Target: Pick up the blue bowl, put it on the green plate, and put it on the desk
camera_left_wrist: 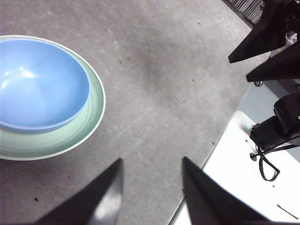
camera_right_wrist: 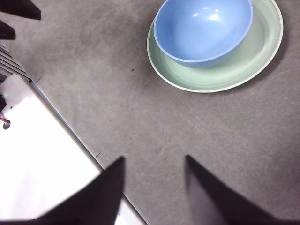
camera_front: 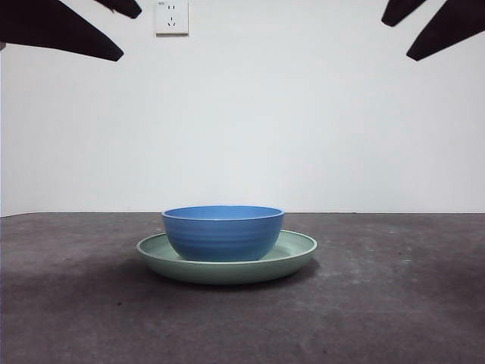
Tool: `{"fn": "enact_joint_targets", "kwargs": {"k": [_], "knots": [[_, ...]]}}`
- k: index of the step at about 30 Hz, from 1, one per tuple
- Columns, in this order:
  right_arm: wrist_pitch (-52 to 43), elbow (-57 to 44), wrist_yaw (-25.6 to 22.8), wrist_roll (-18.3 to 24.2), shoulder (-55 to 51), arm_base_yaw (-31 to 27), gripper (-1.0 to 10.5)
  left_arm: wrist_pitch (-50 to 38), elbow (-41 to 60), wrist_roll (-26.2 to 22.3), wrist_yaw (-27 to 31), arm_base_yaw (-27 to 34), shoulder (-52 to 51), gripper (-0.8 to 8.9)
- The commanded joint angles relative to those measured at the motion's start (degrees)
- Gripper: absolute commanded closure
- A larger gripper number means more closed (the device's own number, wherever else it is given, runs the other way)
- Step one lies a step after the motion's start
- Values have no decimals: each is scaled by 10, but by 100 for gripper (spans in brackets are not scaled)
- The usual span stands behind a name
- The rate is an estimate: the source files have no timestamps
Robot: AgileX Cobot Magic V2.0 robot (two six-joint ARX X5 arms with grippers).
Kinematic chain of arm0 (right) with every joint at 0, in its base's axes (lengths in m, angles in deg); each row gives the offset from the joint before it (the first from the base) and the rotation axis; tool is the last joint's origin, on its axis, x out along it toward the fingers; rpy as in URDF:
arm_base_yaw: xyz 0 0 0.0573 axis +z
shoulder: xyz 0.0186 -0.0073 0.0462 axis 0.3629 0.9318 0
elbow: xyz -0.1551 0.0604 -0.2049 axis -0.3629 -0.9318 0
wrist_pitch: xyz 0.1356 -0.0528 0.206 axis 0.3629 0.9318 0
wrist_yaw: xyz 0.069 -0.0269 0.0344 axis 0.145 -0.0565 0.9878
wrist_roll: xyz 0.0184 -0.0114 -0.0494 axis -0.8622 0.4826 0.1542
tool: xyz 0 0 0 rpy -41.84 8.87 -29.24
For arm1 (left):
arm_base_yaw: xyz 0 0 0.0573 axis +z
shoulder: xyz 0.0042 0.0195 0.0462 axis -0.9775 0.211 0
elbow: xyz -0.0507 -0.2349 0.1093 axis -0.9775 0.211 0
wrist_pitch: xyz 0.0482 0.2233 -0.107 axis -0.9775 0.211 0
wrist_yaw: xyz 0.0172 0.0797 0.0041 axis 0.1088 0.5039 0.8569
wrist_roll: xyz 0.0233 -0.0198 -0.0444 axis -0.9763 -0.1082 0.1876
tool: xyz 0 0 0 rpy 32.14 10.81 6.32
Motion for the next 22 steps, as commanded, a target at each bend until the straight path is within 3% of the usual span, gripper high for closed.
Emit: {"fn": "enact_joint_targets", "kwargs": {"k": [1, 22], "knots": [[-3, 1, 2, 3, 4, 5, 940, 2, -4, 1, -2, -3, 2, 795], [-10, 1, -3, 2, 4, 4, 939, 6, -4, 0, -2, -3, 2, 805]]}}
